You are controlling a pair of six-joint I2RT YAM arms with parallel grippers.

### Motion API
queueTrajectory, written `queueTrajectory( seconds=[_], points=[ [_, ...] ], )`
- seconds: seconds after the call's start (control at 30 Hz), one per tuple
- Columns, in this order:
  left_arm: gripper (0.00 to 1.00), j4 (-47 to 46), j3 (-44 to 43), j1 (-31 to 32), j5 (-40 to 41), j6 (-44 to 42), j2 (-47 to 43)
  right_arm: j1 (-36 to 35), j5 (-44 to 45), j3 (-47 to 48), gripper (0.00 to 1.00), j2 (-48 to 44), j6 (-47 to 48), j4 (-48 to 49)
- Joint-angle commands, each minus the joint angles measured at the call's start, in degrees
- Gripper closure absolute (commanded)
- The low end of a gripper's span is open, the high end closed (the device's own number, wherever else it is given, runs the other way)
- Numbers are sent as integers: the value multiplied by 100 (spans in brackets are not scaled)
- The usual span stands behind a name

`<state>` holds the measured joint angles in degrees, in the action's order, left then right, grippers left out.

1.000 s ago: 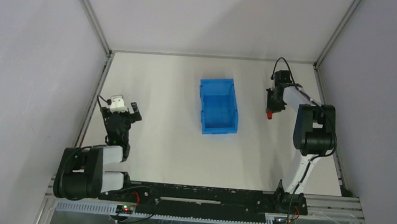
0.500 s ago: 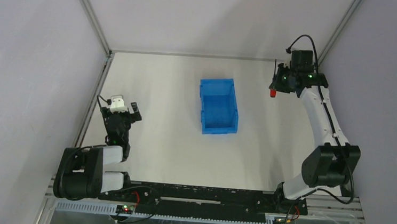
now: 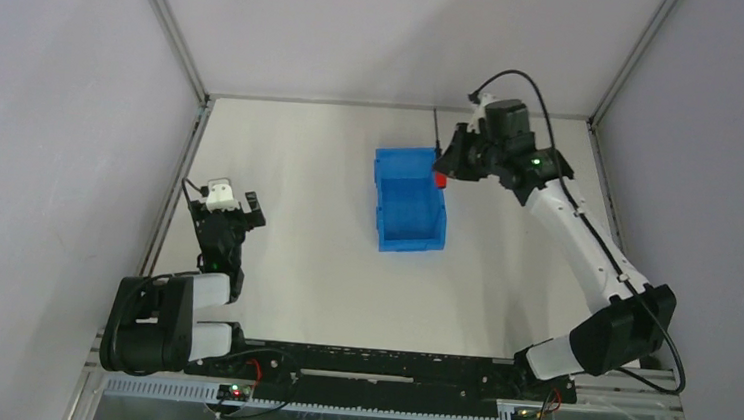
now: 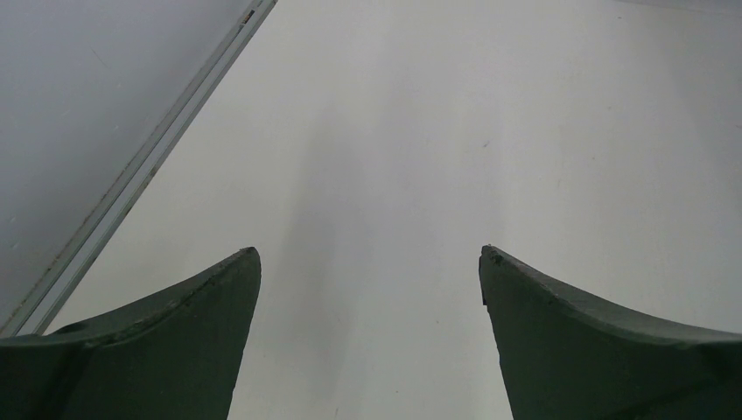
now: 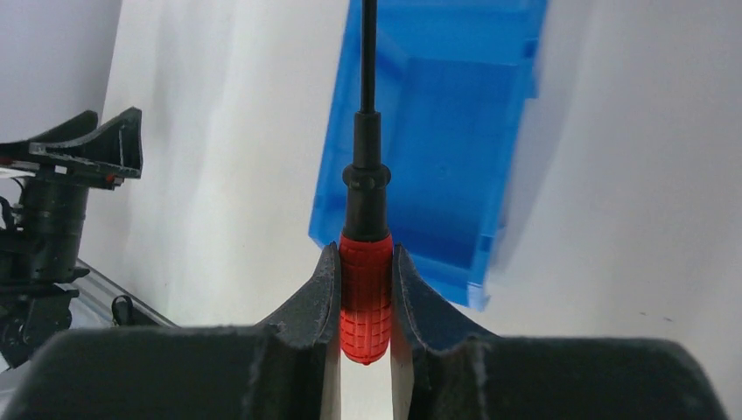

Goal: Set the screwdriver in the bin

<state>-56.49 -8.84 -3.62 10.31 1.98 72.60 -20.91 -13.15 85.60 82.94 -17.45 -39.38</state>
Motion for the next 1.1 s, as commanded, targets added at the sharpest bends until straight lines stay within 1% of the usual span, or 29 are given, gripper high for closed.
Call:
queueTrajectory(
  seconds=[0.0, 0.13, 0.2, 0.4, 0.6, 0.67, 0.8, 1.07],
  points=[
    [0, -372, -224, 27, 20, -40, -54, -625, 672, -301, 89, 344, -721, 761],
    [0, -372, -224, 27, 24, -40, -57, -1109, 1578, -329, 89, 887, -784, 821],
    [0, -372, -226, 26, 23, -40, -57, -1231, 1943, -325, 89, 1178, -820, 828],
    [0, -372, -226, 22, 23, -40, -53, -1442, 2455, -312, 89, 2099, -852, 944],
    [0, -372, -224, 28, 23, -40, -53, -1656, 2853, -238, 84, 2790, -955, 1065],
    [0, -370, -224, 22, 17, -41, -53, -1736, 3050, -233, 79, 2954, -1091, 1084],
    [0, -370, -224, 27, 19, -40, -54, -1858, 3400, -211, 73, 3154, -1238, 1077],
    [0, -372, -224, 26, 19, -40, -51, -1904, 3467, -52, 50, 2919, -1265, 897]
  ],
)
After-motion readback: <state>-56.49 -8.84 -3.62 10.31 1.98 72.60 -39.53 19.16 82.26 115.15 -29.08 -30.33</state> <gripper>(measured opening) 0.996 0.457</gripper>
